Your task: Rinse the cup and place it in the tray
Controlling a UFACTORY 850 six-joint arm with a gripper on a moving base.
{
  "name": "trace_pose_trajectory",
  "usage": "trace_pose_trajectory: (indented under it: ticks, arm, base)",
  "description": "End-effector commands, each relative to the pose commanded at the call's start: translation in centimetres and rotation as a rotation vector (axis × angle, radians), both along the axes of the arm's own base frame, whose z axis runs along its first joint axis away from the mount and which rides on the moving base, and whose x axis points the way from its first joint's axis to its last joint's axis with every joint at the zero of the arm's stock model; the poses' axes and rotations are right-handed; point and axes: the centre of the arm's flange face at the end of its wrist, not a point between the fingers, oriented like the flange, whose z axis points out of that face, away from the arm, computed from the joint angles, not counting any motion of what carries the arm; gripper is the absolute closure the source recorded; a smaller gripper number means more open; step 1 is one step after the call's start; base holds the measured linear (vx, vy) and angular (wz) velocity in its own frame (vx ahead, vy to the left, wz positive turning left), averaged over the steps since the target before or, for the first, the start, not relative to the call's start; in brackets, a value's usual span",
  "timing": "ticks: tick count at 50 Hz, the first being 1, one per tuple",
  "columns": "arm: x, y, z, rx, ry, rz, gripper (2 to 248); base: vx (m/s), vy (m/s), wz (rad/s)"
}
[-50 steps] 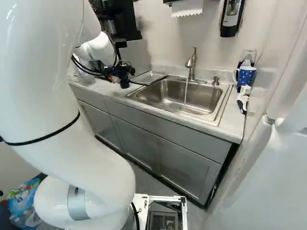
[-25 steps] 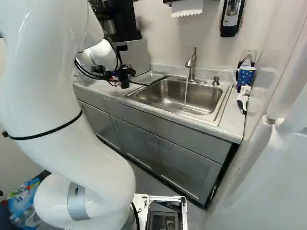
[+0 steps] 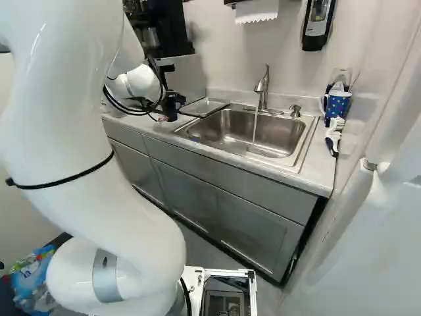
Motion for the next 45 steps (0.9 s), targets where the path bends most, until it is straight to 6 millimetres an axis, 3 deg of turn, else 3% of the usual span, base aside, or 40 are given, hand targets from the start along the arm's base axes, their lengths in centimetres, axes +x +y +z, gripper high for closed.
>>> trace_pose_trajectory:
  ticks: [45]
  arm:
    - [1.1,0.4,-2.7,0.041,-0.182,0.002,3]
  base:
    - [0.000,0.000,0.000]
